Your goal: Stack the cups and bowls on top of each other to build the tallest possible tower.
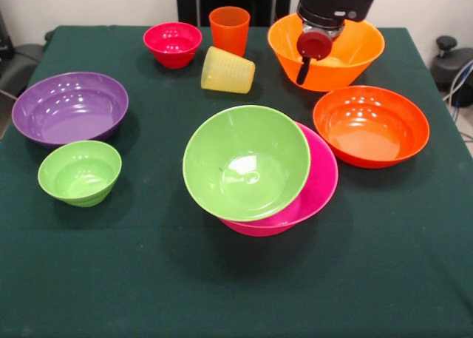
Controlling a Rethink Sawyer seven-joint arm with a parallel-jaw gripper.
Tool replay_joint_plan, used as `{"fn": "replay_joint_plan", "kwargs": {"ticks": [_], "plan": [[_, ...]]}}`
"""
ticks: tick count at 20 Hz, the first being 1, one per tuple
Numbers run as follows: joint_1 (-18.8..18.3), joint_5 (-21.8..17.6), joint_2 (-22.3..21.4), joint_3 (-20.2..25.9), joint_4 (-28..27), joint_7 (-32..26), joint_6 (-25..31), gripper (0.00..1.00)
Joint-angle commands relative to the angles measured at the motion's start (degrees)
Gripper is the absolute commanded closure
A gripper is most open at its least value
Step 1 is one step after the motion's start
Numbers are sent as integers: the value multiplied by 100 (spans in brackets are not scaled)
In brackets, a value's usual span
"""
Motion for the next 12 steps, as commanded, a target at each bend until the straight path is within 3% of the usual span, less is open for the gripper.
{"fn": "replay_joint_plan", "kwargs": {"ticks": [1, 9, 11, 12], "plan": [[-23, -97, 318, 371, -78, 603, 205, 100], [-66, -100, 230, 394, -85, 597, 251, 100], [214, -35, 253, 49, -257, 632, 601, 100], [538, -24, 237, -401, -394, 704, 905, 100]]}}
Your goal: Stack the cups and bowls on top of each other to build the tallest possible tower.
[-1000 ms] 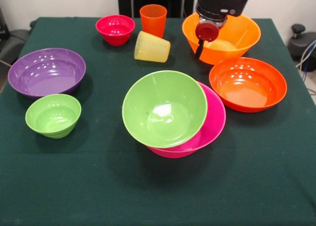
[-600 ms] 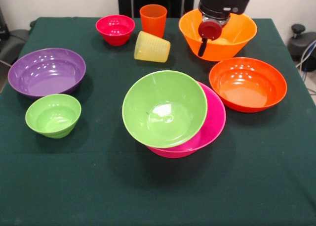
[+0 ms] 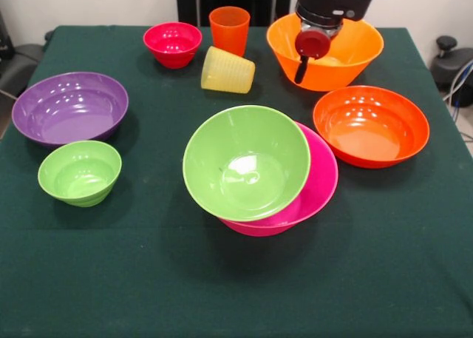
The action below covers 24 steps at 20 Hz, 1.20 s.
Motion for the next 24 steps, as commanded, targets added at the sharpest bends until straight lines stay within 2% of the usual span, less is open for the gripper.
{"fn": "replay_joint_plan", "kwargs": {"ticks": [1, 4, 7, 17, 24], "plan": [[573, -86, 107, -488, -434, 733, 1070, 100], [874, -396, -158, -1185, -782, 800, 1909, 100], [956, -625, -331, -1538, -999, 810, 2446, 100], [686, -1126, -899, -1786, -1343, 283, 3211, 100], [207, -1528, -869, -1784, -1769, -164, 3342, 100]]}}
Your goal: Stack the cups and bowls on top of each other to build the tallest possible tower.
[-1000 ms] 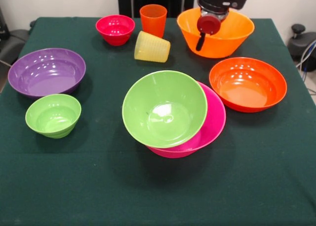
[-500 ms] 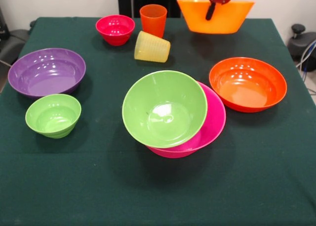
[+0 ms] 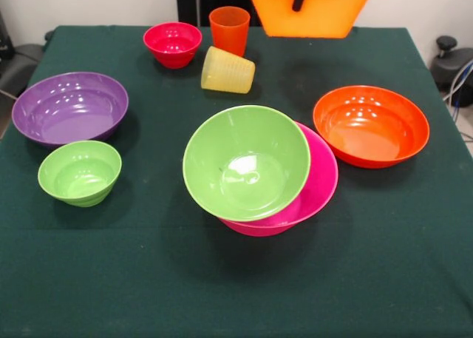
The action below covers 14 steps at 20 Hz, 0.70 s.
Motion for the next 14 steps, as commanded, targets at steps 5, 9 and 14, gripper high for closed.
{"fn": "replay_joint_plan", "kwargs": {"ticks": [5, 9, 14], "plan": [[-1042, -930, 183, 437, -1069, -592, 566, 100], [-1519, -1136, 350, 794, -1175, -834, 145, 100], [-1703, -1416, 315, 988, -1198, -870, -64, 100]]}}
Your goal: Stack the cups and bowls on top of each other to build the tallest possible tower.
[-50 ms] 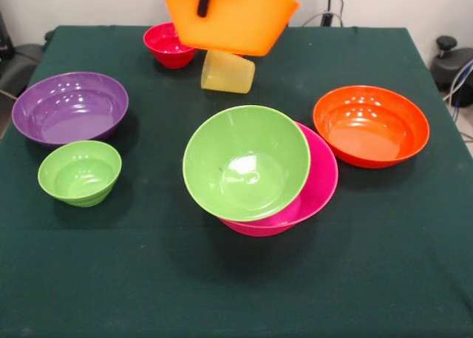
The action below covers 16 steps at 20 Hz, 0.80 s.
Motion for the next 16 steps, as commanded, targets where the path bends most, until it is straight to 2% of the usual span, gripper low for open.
{"fn": "replay_joint_plan", "kwargs": {"ticks": [1, 7, 16], "plan": [[-327, -728, 255, 976, -409, -882, -87, 100], [-537, -1094, 296, 1160, -580, -968, -105, 100], [-829, -1634, 149, 1501, -958, -1197, 567, 100]]}}
